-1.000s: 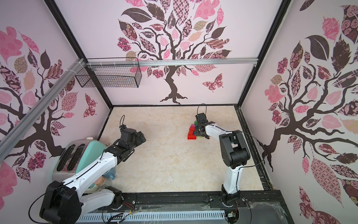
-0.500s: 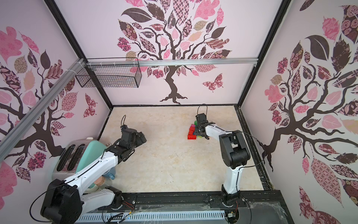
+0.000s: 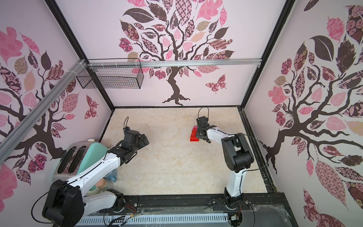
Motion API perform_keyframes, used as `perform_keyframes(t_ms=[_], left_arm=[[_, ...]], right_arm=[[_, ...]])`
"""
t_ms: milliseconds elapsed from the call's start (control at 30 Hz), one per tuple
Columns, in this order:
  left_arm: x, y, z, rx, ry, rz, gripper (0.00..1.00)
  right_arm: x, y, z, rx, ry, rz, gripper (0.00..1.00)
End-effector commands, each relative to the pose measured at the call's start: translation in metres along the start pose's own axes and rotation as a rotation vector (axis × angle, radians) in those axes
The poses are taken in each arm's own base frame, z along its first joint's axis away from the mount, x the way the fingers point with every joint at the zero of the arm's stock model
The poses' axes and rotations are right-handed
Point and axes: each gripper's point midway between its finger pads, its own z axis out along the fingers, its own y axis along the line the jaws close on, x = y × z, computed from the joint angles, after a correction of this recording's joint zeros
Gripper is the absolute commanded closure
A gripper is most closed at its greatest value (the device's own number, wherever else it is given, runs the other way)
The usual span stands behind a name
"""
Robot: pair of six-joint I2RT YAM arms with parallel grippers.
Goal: Assemble the number 4 with lego
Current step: Move the lego brick at the center of the board.
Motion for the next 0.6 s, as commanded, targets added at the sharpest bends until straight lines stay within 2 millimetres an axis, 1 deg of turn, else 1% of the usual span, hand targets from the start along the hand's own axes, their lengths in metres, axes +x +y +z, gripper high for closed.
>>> perform_keyframes(t_ms=[0,67,200,233,333,433,500,567], left_arm=[[-0.016,-0.010,-0.003,0.029,-0.030,-0.006,0.02],[-0.016,-0.009,-0.003,0.026,-0.028,-0.008,0.02],[-0.017,-0.007,-0.003,0.021,-0.031,-0.008,0.02],[-0.017,-0.007,-0.003,0.021,-0.031,-0.010,0.02],[-0.017,-0.007,-0.001,0.020,-0.024,-0.010,0.02],[-0.015,-0.008,0.000,0.020,-0.014,-0.004,0.02],[-0.015,-0.007,0.000,0.018,-0.011,-0.001,0.02],[-0.015,-0.008,0.000,0.018,-0.011,-0.001,0.02]], right_arm=[[0.079,-0.040,0.015,0.165,0.279,-0.057,1.00],[0.077,-0.036,0.015,0.154,0.284,-0.055,1.00],[0.076,-0.036,0.010,0.144,0.265,-0.034,1.00],[0.077,-0.036,0.010,0.135,0.261,-0.031,1.00],[0.089,-0.033,0.016,0.102,0.309,-0.076,1.00],[0.096,-0.036,0.021,0.089,0.355,-0.092,1.00],[0.094,-0.035,0.020,0.048,0.370,-0.076,1.00],[0.092,-0.031,0.014,0.017,0.381,-0.087,1.00]])
